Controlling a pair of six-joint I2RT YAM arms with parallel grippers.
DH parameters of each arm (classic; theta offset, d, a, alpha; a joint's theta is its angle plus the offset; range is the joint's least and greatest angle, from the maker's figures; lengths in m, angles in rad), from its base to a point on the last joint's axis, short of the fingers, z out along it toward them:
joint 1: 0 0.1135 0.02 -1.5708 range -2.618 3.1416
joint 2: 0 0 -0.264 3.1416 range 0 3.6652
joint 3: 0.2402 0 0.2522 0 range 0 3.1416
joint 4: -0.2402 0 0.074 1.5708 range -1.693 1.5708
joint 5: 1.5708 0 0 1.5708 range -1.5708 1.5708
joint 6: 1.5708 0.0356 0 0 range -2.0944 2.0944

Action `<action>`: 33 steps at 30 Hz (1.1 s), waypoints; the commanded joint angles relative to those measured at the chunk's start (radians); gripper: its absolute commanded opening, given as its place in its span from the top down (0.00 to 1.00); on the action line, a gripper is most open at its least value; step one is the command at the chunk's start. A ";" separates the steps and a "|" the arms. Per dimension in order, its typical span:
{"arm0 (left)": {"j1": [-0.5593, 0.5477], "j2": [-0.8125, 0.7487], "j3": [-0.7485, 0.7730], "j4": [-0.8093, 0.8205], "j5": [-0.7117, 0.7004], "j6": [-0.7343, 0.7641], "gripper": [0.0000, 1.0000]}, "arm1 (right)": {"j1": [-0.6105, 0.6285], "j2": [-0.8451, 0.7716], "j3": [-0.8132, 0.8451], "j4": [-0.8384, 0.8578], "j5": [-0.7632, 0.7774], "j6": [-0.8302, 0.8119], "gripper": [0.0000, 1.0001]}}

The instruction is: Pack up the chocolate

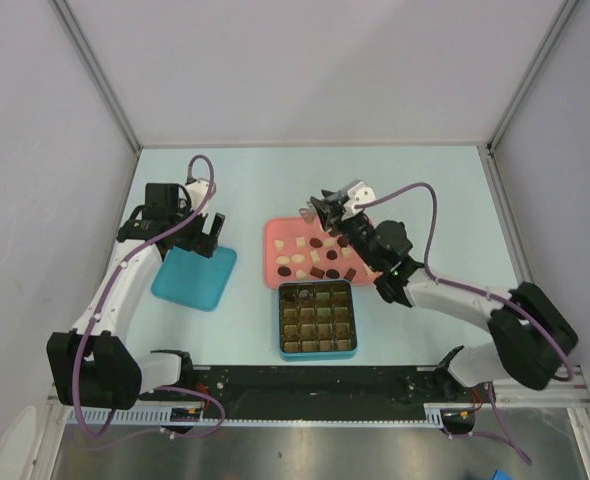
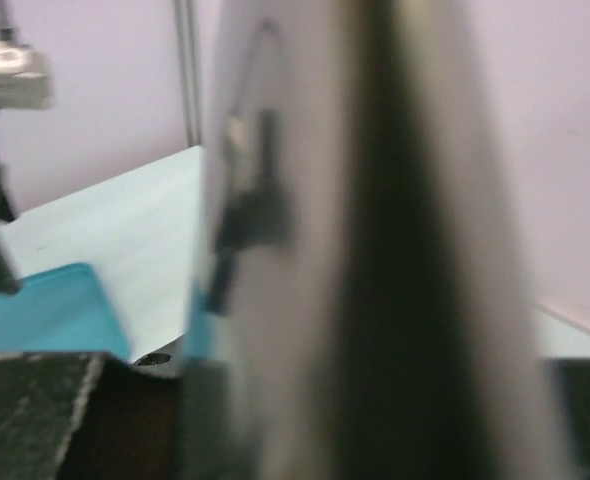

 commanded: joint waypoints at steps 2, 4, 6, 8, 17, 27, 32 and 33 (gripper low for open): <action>0.005 -0.036 -0.002 0.020 -0.006 0.002 0.00 | 0.091 -0.224 -0.126 -0.179 0.061 0.004 0.71; 0.005 -0.037 -0.001 0.019 -0.002 -0.003 0.00 | 0.131 -0.280 -0.173 -0.245 0.094 0.023 0.71; 0.005 -0.040 -0.002 0.017 0.000 -0.004 0.00 | 0.167 -0.353 -0.199 -0.306 0.121 0.035 0.70; 0.005 -0.045 -0.004 0.014 0.001 -0.004 0.00 | 0.191 -0.396 -0.227 -0.340 0.143 0.043 0.70; 0.005 -0.060 -0.011 0.008 0.007 -0.017 0.00 | 0.233 -0.464 -0.264 -0.411 0.163 0.081 0.69; 0.005 -0.057 -0.019 0.014 0.006 -0.012 0.00 | 0.257 -0.384 -0.269 -0.360 0.160 0.104 0.67; 0.005 -0.059 -0.024 0.019 0.009 -0.012 0.00 | 0.265 -0.386 -0.269 -0.365 0.164 0.104 0.63; 0.005 -0.057 -0.025 0.019 0.009 -0.010 0.00 | 0.268 -0.389 -0.269 -0.366 0.163 0.104 0.63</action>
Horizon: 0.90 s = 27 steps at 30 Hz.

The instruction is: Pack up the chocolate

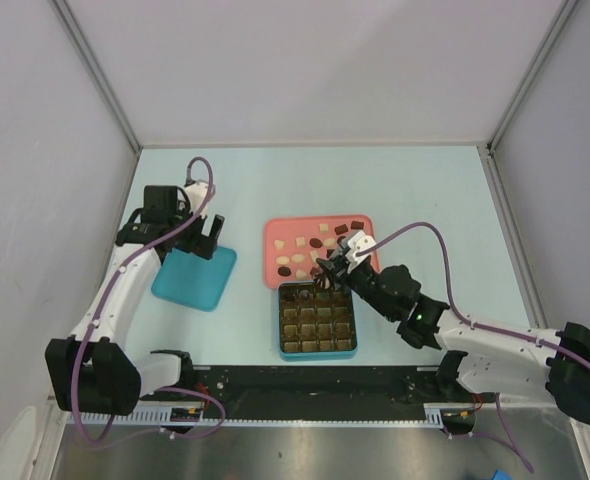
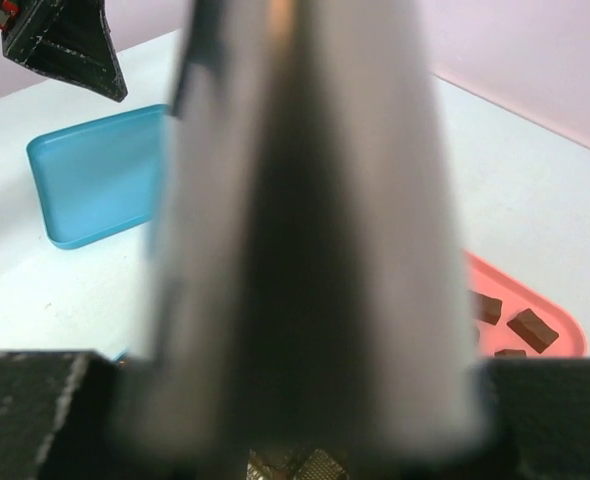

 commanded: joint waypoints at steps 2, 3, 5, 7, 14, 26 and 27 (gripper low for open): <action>0.005 -0.027 -0.011 0.020 0.009 -0.010 0.00 | 0.018 -0.007 0.000 0.018 0.013 0.020 0.63; 0.005 -0.029 -0.012 0.022 0.007 -0.010 0.00 | 0.021 -0.011 0.000 0.013 0.018 0.017 0.63; 0.005 -0.027 -0.013 0.024 0.007 -0.010 0.00 | 0.032 -0.026 0.000 0.005 0.024 0.015 0.63; 0.005 -0.029 -0.013 0.024 0.010 -0.010 0.00 | 0.044 -0.051 0.000 -0.005 0.034 0.012 0.63; 0.005 -0.038 -0.016 0.020 0.010 -0.009 0.00 | 0.075 -0.096 0.000 -0.056 0.070 0.012 0.63; 0.005 -0.053 -0.009 0.008 0.009 -0.007 0.00 | 0.083 -0.071 0.000 -0.038 0.074 0.008 0.56; 0.005 -0.055 -0.009 0.008 0.007 -0.008 0.00 | 0.083 -0.069 0.000 -0.036 0.077 0.006 0.55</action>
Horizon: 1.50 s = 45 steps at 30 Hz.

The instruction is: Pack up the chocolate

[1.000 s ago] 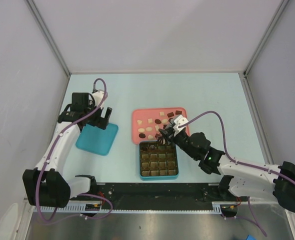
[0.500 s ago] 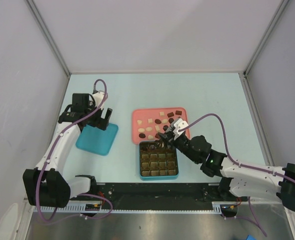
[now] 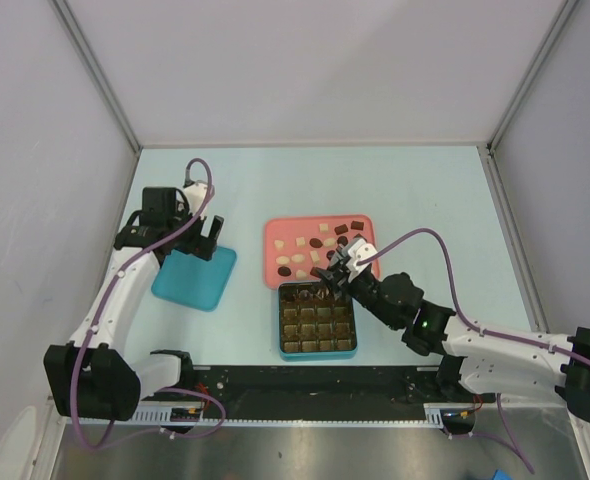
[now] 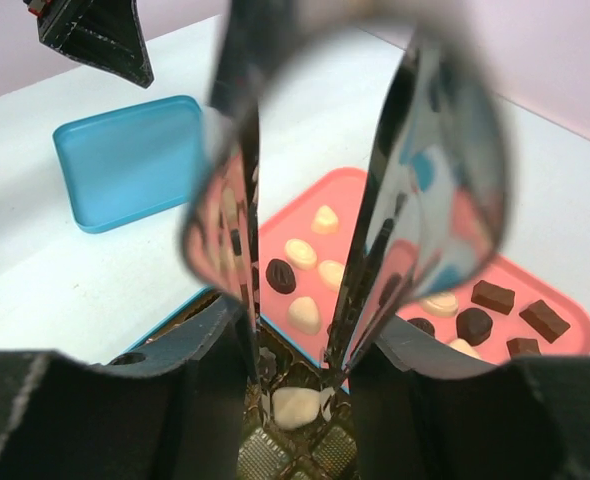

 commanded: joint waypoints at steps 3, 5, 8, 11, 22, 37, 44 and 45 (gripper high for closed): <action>0.005 -0.027 0.005 0.004 0.006 -0.007 0.00 | 0.009 0.006 0.005 0.056 0.024 -0.004 0.54; 0.005 -0.026 0.007 0.005 0.006 -0.009 0.00 | 0.009 0.009 0.005 0.068 0.025 -0.010 0.54; 0.005 -0.024 0.008 0.004 0.006 -0.008 0.00 | 0.009 0.012 0.005 0.103 0.033 -0.030 0.56; 0.005 -0.024 0.008 0.002 0.007 -0.008 0.00 | 0.007 0.035 0.007 0.189 0.059 -0.091 0.58; 0.005 -0.023 0.019 -0.001 0.012 -0.010 0.00 | -0.235 0.360 0.172 0.483 -0.062 -0.152 0.64; 0.005 -0.004 0.017 0.014 0.004 0.001 0.00 | -0.399 0.743 0.388 0.579 -0.130 -0.094 0.52; 0.005 0.008 0.017 0.024 0.004 0.002 0.00 | -0.421 0.785 0.393 0.586 -0.133 -0.077 0.49; 0.005 0.008 0.019 0.024 0.004 0.002 0.00 | -0.424 0.788 0.395 0.588 -0.134 -0.073 0.49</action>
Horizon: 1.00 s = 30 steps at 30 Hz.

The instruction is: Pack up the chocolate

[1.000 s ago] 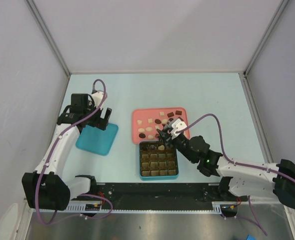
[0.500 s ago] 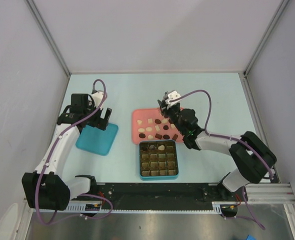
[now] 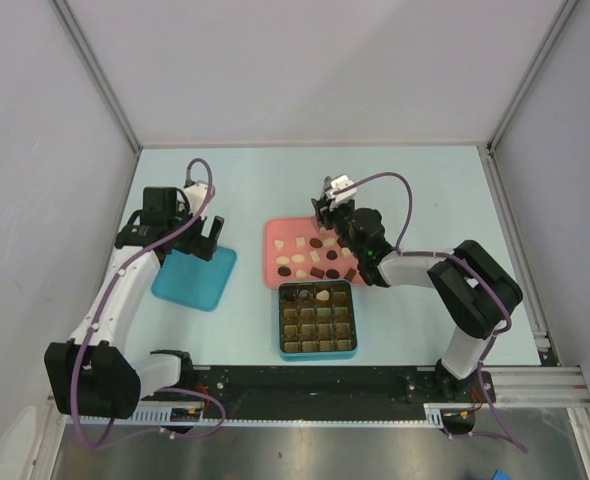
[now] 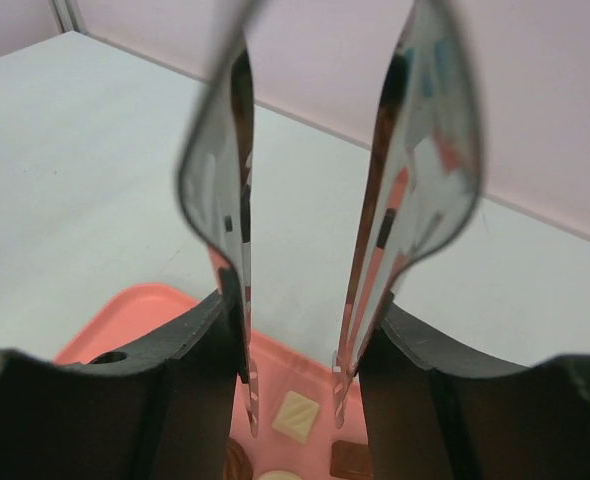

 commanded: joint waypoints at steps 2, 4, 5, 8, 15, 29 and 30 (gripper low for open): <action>0.005 0.003 0.019 0.025 -0.001 0.001 0.00 | -0.019 0.023 0.041 0.090 -0.010 0.034 0.49; 0.005 0.006 0.020 0.025 0.001 0.003 0.00 | -0.022 0.030 0.041 0.093 -0.014 0.040 0.49; 0.007 0.006 0.020 0.025 0.001 0.003 0.00 | -0.024 0.037 0.041 0.093 -0.015 0.043 0.49; 0.005 0.008 0.020 0.025 -0.002 0.003 0.00 | -0.025 0.052 0.039 0.092 -0.023 0.051 0.49; 0.005 0.012 0.022 0.027 -0.010 0.004 0.00 | -0.027 0.076 0.039 0.093 -0.027 0.061 0.51; 0.005 0.006 0.016 0.027 -0.011 0.004 0.00 | -0.032 0.034 0.041 0.069 -0.038 0.046 0.65; 0.005 0.003 0.016 0.027 -0.011 0.004 0.00 | -0.032 0.031 0.041 0.067 -0.040 0.043 0.67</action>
